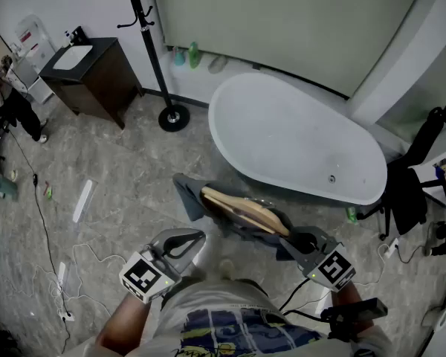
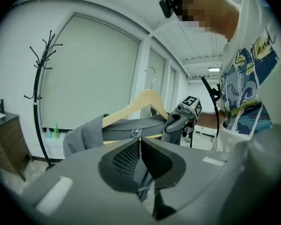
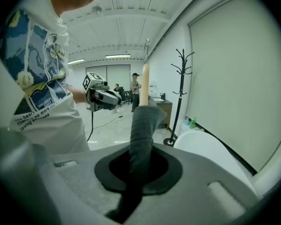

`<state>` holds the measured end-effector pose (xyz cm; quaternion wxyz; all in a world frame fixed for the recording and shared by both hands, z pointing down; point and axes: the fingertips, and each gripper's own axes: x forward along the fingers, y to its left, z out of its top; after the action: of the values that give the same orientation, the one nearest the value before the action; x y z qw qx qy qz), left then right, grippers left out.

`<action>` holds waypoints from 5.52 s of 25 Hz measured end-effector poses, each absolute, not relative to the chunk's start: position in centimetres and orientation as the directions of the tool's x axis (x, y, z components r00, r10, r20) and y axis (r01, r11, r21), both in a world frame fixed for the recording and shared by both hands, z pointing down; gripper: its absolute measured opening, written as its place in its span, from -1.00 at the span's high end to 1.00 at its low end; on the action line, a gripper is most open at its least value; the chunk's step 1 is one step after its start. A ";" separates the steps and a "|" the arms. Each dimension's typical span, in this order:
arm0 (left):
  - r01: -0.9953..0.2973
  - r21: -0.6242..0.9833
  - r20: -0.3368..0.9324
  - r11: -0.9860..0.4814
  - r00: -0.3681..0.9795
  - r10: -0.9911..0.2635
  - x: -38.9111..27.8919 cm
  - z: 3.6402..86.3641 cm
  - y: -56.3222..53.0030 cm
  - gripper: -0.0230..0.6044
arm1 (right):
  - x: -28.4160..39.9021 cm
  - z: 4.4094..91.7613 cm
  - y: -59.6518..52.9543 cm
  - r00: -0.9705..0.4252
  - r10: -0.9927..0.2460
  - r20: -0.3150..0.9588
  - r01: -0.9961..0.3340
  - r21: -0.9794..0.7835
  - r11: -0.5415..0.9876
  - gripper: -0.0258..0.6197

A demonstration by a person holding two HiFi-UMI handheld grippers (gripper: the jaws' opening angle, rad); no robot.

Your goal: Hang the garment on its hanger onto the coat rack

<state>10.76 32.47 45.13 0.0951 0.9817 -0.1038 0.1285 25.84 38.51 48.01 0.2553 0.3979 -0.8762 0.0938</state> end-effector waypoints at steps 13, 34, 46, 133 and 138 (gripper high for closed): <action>-0.323 0.179 0.204 -0.929 0.936 -0.286 5.2 42.6 26.6 0.89 | 24.1 45.7 29.6 -0.582 -0.611 0.537 -0.717 0.017 0.697 0.88; -0.271 0.055 0.193 -0.961 0.947 -0.256 -9.5 41.4 -2.3 0.89 | 8.1 37.3 -13.7 -0.687 -0.575 0.444 -0.635 0.019 0.772 0.89; -0.364 0.032 0.163 -0.931 0.921 -0.354 -4.2 38.8 -16.8 0.88 | 8.3 30.0 -38.1 -0.758 -0.486 0.435 -0.514 0.059 0.856 0.88; -0.299 0.133 0.168 -0.945 0.947 -0.276 -12.3 41.7 -3.8 0.87 | -0.5 43.6 -15.0 -0.562 -0.756 0.336 -0.778 0.094 0.621 0.91; -0.300 0.136 0.156 -0.944 0.948 -0.279 -13.0 41.8 -2.5 0.87 | -2.1 44.5 -11.0 -0.575 -0.739 0.352 -0.770 0.074 0.634 0.92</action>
<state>-12.96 -2.46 41.78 0.0793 0.9836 -0.1471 0.0672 -2.07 -10.99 44.52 0.1778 0.4254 -0.8863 0.0436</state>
